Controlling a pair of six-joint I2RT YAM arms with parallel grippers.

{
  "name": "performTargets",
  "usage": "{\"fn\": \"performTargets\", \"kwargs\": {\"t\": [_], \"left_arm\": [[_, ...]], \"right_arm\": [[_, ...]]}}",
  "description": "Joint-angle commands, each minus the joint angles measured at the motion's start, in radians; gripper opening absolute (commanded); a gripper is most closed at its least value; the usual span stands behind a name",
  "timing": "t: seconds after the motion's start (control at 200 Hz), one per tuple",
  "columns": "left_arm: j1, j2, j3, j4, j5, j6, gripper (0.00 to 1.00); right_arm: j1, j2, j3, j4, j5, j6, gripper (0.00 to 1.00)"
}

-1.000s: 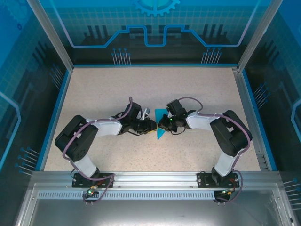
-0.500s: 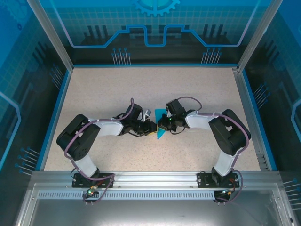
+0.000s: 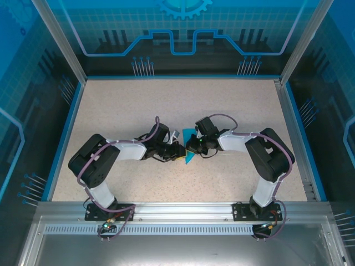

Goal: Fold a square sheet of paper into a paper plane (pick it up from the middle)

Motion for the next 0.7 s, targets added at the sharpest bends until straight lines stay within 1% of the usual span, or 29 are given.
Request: {"fn": "performTargets", "kwargs": {"t": [0.0,0.695], "left_arm": [[-0.012,0.015,-0.005,0.017,0.02,-0.002,0.16],[-0.037,0.061,0.029,0.014,0.029,0.004,0.15]], "right_arm": [[-0.001,0.021,0.005,0.019,0.004,0.01,0.07],[-0.009,0.023,-0.001,0.005,0.018,0.022,0.07]]}}
